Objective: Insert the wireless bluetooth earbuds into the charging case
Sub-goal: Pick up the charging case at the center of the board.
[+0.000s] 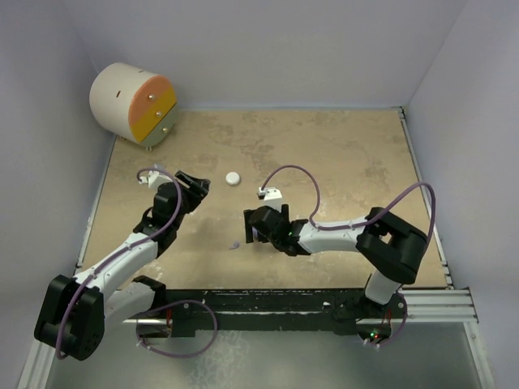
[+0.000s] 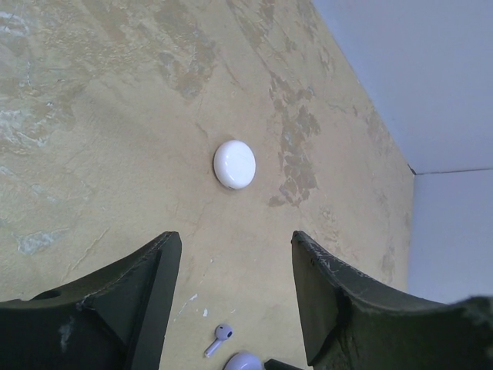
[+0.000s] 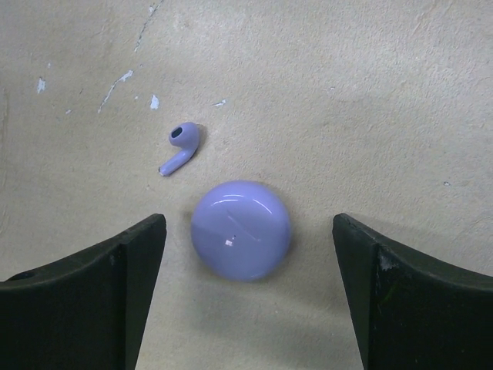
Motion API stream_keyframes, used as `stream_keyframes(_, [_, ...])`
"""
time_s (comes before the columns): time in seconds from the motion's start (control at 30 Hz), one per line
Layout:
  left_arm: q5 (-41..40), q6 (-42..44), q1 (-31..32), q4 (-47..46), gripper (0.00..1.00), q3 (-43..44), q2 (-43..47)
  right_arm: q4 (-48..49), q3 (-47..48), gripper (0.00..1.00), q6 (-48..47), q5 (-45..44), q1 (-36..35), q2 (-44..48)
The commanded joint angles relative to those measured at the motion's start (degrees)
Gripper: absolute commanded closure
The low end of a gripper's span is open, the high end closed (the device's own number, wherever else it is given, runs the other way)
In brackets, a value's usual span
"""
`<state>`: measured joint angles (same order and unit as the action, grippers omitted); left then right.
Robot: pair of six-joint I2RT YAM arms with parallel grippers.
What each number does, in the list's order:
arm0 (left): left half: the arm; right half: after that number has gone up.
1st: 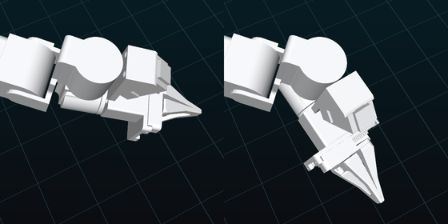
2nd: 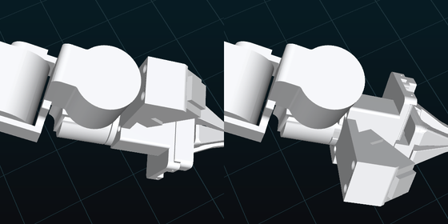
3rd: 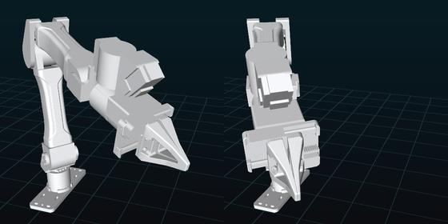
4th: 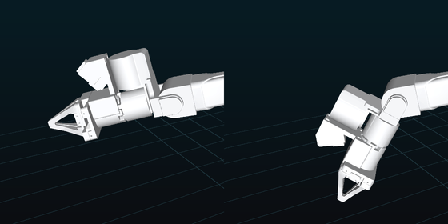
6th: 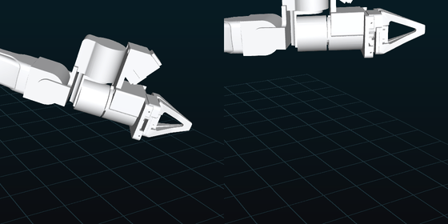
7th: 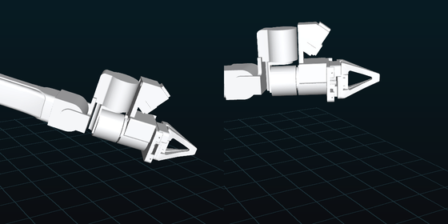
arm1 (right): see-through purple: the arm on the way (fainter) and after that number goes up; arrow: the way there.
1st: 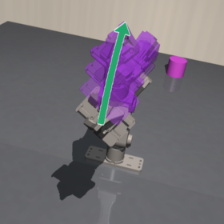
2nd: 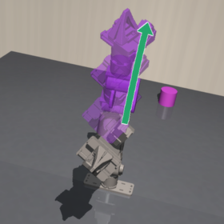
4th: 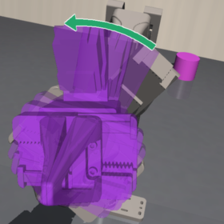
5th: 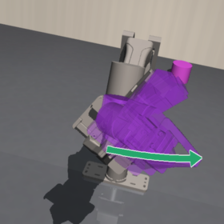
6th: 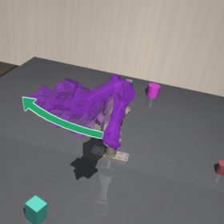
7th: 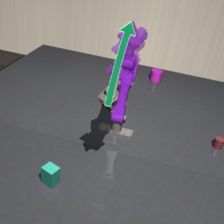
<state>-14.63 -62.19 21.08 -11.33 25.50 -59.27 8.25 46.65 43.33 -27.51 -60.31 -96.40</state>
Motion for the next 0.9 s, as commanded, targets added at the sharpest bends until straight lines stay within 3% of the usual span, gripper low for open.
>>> stream_keyframes(0.0, [0.35, -0.61, 0.32, -3.06, 0.42, -0.26, 0.46, -7.60, -0.45, 0.10, 2.29, -0.08, -1.23, -3.44])
stream_keyframes(0.23, [0.66, -0.73, 0.31, -3.25, 0.42, -0.56, 0.62, -13.73, 2.96, 0.12, 5.10, -2.80, -5.22, -9.96])
stream_keyframes(0.33, [0.74, -0.72, 0.29, -3.24, 0.42, -0.72, 0.80, -14.58, 2.99, 0.17, 6.01, -2.90, -6.24, -11.33])
stream_keyframes(0.6, [0.53, -0.74, 0.34, -3.34, 0.42, -1.12, 1.15, -13.23, 0.76, 0.41, 7.08, -1.23, -6.68, -9.59])
stream_keyframes(0.87, [0.74, -0.91, 0.34, -3.79, 0.42, -1.30, 0.82, -11.08, 2.24, 0.73, 4.41, -0.28, -5.83, -10.06])
